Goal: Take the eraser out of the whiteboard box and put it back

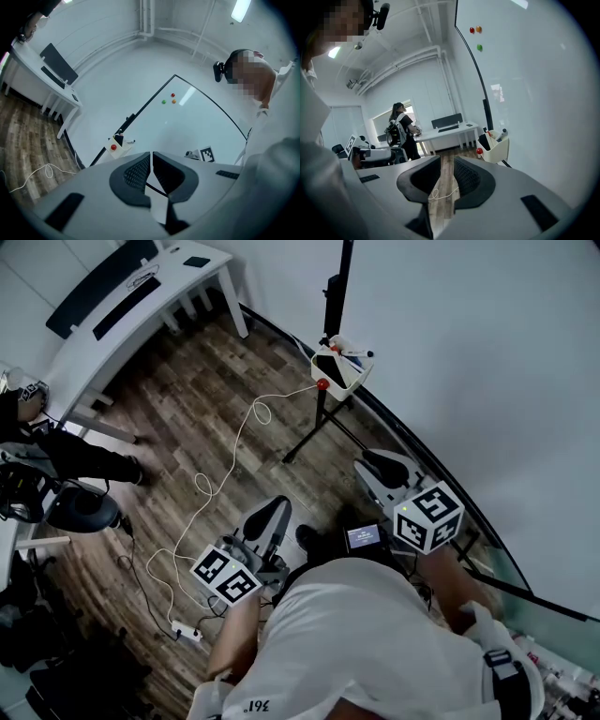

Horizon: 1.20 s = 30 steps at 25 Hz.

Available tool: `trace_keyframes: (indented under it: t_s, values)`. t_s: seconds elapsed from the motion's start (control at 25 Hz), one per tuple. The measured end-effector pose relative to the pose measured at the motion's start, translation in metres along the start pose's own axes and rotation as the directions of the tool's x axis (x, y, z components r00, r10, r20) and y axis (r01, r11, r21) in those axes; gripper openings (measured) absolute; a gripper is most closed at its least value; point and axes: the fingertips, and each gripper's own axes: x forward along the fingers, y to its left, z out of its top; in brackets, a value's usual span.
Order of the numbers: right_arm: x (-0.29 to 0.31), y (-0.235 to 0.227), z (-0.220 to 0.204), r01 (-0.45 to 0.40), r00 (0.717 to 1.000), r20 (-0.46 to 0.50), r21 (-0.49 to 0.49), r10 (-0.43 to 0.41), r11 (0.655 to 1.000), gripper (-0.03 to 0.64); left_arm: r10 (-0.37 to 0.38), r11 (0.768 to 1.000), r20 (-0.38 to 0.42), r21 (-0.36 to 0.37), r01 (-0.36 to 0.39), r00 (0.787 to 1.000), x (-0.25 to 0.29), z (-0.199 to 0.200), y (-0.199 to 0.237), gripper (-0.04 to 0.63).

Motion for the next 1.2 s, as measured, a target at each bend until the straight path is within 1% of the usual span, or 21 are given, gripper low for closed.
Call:
trace_keyframes:
  t_s: [0.28,0.44,0.68,1.04,1.2]
  values:
    - [0.009,-0.013,0.004,-0.038,0.999,-0.008,-0.01,0.038,0.999,0.103,0.035,0.999,0.017,0.003,-0.035,0.999,0.015,0.001,0.002,0.006]
    - [0.007,-0.02,0.008,-0.048,0.999,-0.012,-0.011,0.048,0.999,0.103,0.036,0.999,0.018,-0.002,-0.036,0.999,0.026,0.0,-0.002,0.006]
    - [0.005,-0.031,0.004,-0.051,0.998,-0.023,-0.009,0.051,0.999,0.103,0.036,0.999,0.014,-0.006,-0.036,0.999,0.037,-0.004,-0.003,0.006]
    - [0.003,-0.033,0.004,-0.05,0.998,-0.03,-0.005,0.05,0.999,0.103,0.036,0.999,0.007,-0.011,-0.036,0.999,0.04,-0.007,-0.005,0.006]
    - [0.006,-0.04,0.009,-0.04,0.999,-0.03,-0.022,0.04,0.999,0.103,0.031,0.999,0.004,0.006,-0.031,1.0,0.05,-0.004,-0.001,0.006]
